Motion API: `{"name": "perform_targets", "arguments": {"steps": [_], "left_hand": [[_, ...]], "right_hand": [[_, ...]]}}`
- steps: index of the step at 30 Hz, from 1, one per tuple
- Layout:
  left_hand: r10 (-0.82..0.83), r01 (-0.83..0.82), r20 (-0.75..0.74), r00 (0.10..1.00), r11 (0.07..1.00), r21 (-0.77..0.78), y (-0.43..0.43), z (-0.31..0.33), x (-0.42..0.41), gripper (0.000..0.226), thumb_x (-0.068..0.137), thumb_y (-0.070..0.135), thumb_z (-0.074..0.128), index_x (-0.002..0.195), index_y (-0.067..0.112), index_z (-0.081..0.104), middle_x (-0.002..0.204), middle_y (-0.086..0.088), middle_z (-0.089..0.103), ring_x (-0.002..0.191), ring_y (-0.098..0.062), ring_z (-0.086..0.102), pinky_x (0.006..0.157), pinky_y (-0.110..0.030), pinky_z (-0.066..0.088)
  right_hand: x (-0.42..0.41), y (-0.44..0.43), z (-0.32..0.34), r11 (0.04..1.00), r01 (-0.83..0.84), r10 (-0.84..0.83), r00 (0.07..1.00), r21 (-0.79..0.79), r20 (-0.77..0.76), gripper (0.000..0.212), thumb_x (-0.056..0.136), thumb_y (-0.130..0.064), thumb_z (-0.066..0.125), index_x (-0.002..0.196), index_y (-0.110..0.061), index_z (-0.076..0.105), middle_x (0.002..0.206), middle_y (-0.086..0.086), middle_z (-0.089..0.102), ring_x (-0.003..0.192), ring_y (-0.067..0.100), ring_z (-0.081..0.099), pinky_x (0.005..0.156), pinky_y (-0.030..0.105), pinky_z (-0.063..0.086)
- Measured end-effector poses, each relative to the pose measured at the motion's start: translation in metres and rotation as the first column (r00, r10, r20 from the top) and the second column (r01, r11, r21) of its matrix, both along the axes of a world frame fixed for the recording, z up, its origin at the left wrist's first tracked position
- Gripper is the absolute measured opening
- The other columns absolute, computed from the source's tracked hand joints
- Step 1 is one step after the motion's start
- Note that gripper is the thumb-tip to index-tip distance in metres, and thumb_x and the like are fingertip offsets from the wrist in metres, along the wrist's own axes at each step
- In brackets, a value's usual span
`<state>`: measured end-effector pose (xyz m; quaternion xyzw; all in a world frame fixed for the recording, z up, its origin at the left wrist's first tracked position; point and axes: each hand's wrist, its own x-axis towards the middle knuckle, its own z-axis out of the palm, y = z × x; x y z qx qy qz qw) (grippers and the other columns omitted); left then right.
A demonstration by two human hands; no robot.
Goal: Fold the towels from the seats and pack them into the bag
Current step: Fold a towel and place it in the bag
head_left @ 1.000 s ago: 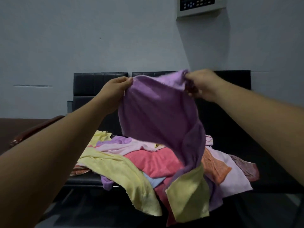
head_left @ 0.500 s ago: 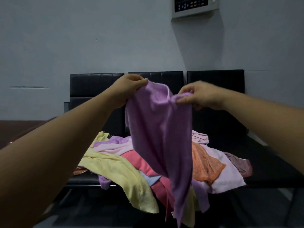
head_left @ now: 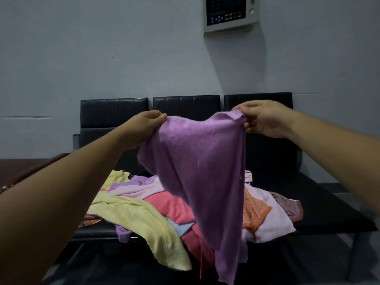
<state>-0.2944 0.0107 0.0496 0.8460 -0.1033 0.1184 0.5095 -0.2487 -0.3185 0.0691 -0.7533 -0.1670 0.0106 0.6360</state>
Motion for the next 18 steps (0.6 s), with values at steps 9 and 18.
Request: {"name": "perform_targets", "arguments": {"steps": [9,18], "left_hand": [[-0.083,0.108,-0.091,0.992,0.941,0.321,-0.006,0.033,-0.013,0.033,0.087,0.033,0.071,0.107,0.007,0.073,0.099,-0.008,0.077,0.092,-0.020,0.073,0.082,-0.028,0.059],[-0.237,0.273,0.142,0.961,0.897,-0.348,-0.005,0.059,-0.018,0.021,0.082,0.027,0.068,0.091,0.009,0.071,0.083,-0.007,0.073,0.074,-0.016,0.069,0.067,-0.027,0.060]], "right_hand": [[-0.011,-0.010,0.015,0.947,0.162,-0.054,0.931,-0.277,0.361,0.009,0.091,-0.019,0.074,0.084,-0.014,0.073,0.064,-0.002,0.057,0.056,0.008,0.049,0.056,0.021,0.045],[-0.020,-0.029,0.057,0.881,-0.113,0.022,0.980,0.460,0.200,0.010,0.083,-0.006,0.068,0.093,-0.009,0.069,0.064,-0.001,0.066,0.055,0.007,0.059,0.056,0.019,0.052]]}}
